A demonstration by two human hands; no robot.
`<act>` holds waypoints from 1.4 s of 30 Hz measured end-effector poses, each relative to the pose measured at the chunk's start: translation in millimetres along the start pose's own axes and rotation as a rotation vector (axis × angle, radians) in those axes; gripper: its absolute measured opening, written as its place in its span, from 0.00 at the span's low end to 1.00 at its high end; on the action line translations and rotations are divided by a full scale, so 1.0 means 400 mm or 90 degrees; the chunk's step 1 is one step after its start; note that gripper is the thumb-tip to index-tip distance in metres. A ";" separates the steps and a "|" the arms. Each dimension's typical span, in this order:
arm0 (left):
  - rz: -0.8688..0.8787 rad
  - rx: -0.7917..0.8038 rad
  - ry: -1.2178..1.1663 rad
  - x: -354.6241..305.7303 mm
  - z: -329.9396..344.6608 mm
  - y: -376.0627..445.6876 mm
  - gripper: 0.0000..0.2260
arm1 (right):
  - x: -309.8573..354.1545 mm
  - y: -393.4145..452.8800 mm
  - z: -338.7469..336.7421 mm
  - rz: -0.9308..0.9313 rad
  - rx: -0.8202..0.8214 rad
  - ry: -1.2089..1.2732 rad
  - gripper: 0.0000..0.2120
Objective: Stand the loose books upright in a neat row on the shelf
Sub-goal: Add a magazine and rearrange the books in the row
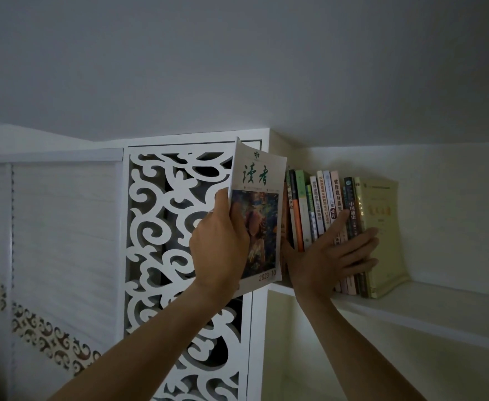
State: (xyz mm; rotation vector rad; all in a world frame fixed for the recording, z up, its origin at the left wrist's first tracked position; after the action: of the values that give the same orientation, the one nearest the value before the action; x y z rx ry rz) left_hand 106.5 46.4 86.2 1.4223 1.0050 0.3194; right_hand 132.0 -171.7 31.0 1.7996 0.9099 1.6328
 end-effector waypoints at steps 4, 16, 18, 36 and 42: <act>0.007 -0.006 -0.012 -0.009 -0.009 0.001 0.22 | 0.001 0.003 -0.004 -0.030 -0.003 -0.026 0.66; -0.007 0.020 -0.005 -0.054 -0.004 -0.005 0.22 | -0.001 0.036 -0.010 -0.095 -0.013 -0.069 0.61; -0.007 0.017 -0.003 -0.050 -0.001 -0.005 0.21 | 0.000 0.035 -0.007 -0.096 -0.019 -0.068 0.60; -0.005 -0.003 -0.007 -0.012 -0.002 -0.007 0.11 | 0.018 0.031 0.036 -0.096 -0.032 -0.121 0.58; 0.005 0.001 -0.017 -0.024 -0.013 -0.007 0.18 | 0.015 0.038 0.016 -0.115 -0.019 -0.117 0.58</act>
State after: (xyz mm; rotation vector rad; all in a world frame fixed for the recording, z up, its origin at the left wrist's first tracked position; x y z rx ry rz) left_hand 96.2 42.6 88.3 1.4297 0.9778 0.3049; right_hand 140.5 -176.1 45.9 1.7592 0.9296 1.3387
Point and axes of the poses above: each hand's wrist, its own y-axis towards the middle knuckle, its own z-axis out of the palm, x = y × z, the point moved 5 cm from there along y, towards the middle knuckle, and after that the axes turned 11 degrees about y, right-handed, at the moved point
